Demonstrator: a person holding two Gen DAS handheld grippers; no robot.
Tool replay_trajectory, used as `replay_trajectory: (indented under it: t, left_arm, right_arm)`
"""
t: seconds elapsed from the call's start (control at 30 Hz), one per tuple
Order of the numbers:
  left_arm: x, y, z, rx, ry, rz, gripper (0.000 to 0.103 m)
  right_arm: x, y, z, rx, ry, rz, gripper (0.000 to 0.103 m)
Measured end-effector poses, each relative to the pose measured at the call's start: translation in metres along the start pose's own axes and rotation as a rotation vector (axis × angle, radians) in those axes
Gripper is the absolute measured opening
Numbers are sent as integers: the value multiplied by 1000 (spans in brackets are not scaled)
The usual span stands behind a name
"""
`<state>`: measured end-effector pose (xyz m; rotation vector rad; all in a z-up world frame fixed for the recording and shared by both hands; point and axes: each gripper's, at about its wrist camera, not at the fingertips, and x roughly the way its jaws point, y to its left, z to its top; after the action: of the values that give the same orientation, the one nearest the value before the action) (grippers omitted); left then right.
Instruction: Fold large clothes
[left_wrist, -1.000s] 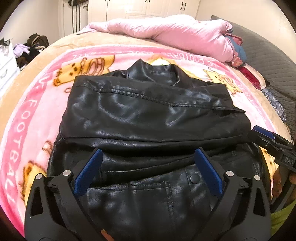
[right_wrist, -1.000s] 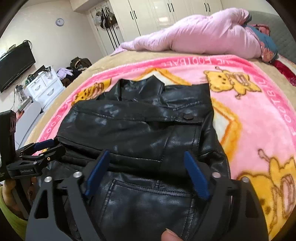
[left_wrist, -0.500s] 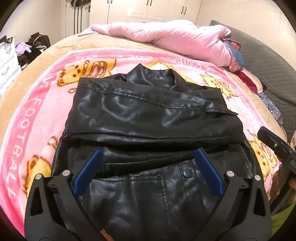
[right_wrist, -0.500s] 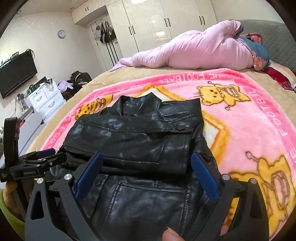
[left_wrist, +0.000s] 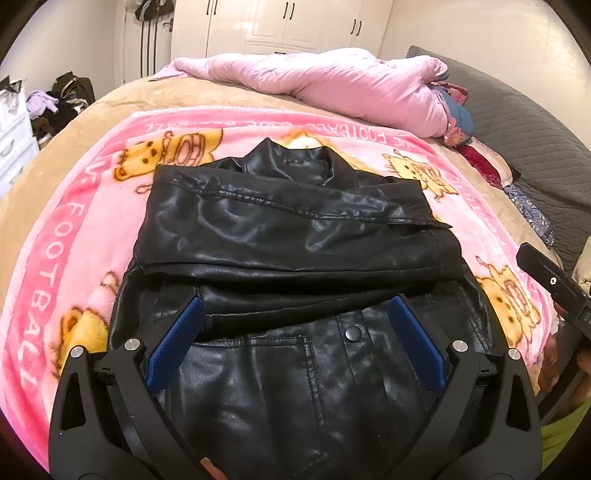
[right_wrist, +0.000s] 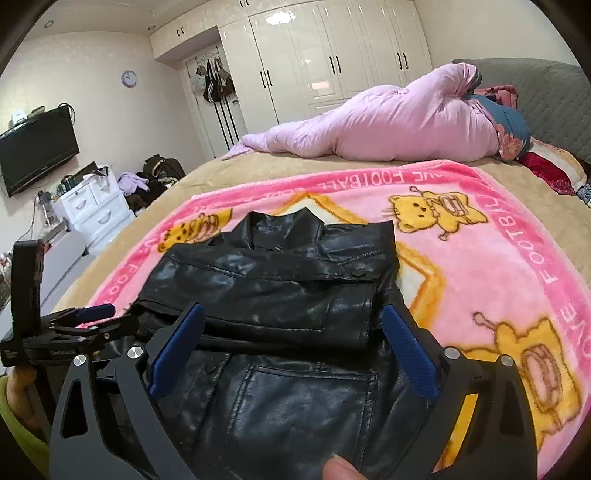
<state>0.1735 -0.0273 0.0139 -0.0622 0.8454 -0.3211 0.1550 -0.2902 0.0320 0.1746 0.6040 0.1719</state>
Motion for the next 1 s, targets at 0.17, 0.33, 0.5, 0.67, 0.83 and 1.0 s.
replay_trajectory:
  t: [0.17, 0.33, 0.5, 0.67, 0.83, 1.0]
  left_arm:
    - [-11, -3, -1, 7, -14, -10, 93]
    - [-24, -2, -4, 7, -26, -14, 93]
    - [-38, -1, -9, 10, -40, -19, 93]
    - [-47, 0, -13, 10, -52, -17, 94]
    - [-53, 3, -18, 5, -55, -14, 94]
    - [-58, 4, -21, 4, -57, -11, 93]
  right_arm:
    - [-12, 6, 1, -10, -14, 0, 97]
    - [-20, 11, -2, -20, -14, 0, 97]
    - [-28, 17, -6, -33, -10, -4, 98]
    - [-34, 21, -11, -46, -5, -4, 98]
    - [-37, 25, -13, -50, 1, -2, 98]
    - [-39, 27, -16, -50, 15, -4, 98]
